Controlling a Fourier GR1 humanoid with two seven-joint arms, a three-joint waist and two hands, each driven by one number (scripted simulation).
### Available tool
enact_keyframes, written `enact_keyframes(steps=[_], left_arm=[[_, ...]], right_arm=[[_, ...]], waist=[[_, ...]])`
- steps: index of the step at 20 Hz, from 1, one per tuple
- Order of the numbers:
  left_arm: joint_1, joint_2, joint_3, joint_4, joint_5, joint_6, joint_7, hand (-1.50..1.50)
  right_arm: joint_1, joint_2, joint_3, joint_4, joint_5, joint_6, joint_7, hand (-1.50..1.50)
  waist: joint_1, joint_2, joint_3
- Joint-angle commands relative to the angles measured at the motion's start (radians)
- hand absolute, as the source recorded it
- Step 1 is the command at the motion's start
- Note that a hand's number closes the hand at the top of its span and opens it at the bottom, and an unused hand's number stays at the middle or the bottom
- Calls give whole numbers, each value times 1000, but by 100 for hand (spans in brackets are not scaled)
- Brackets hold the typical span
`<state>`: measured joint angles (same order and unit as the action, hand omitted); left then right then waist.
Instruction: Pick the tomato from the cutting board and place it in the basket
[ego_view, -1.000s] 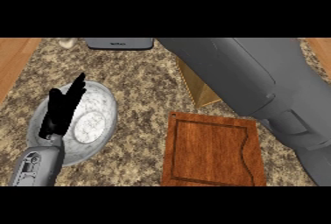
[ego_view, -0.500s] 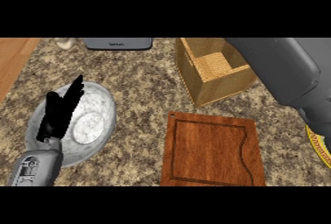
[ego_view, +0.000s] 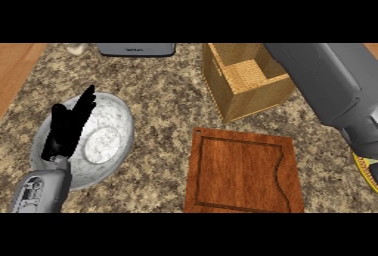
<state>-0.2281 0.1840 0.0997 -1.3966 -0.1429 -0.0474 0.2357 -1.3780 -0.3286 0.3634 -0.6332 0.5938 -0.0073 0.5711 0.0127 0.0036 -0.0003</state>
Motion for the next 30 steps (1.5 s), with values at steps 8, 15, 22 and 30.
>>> enact_keyframes(steps=[8, 15, 22, 30], left_arm=[[-35, -21, -9, 60, -28, 26, -19, 0], [28, -42, -44, -37, -31, 18, -13, 0], [17, 11, 19, -5, 13, -18, -11, 0], [47, 7, 14, -14, -2, -8, -14, 0]], right_arm=[[125, 38, -169, 89, -77, -93, -111, -150], [128, 68, -254, 171, -77, -272, -251, -150], [211, 17, -315, 10, -78, -461, -231, -150], [365, -139, -459, -149, -195, -426, -208, -150]], waist=[[-3, 3, 0], [26, 8, 1], [-9, -4, 0], [-27, -10, 1]])
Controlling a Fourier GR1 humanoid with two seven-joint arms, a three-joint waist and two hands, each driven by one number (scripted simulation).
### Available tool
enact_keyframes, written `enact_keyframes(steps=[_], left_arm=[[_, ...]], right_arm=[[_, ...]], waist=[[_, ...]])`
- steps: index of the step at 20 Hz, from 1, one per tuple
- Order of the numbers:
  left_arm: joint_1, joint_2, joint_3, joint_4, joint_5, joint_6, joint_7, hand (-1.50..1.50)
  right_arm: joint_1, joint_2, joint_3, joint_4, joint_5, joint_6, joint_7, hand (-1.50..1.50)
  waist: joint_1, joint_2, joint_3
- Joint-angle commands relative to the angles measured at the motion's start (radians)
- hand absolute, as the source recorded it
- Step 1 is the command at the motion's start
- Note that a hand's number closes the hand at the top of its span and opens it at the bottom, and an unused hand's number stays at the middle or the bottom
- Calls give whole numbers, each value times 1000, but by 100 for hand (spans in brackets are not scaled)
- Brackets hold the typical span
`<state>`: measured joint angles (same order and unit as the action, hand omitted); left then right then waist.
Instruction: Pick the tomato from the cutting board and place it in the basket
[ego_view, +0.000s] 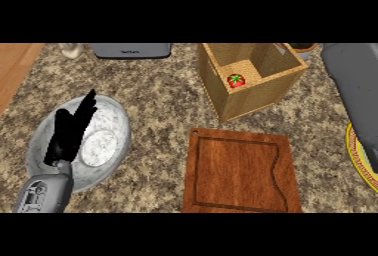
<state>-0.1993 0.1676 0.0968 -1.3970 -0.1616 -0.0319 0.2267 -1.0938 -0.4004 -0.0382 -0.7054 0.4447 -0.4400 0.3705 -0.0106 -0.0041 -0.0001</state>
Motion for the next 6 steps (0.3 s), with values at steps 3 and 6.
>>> enact_keyframes(steps=[3, 6], left_arm=[[-62, -19, 5, 40, -24, 48, 13, 0], [-36, -19, -6, -2, -7, 20, 46, 0]], right_arm=[[163, -118, -76, -190, -83, 85, 31, -150], [294, -203, -137, -280, -164, 179, -33, -150]], waist=[[-18, -2, 0], [-18, -5, 0]])
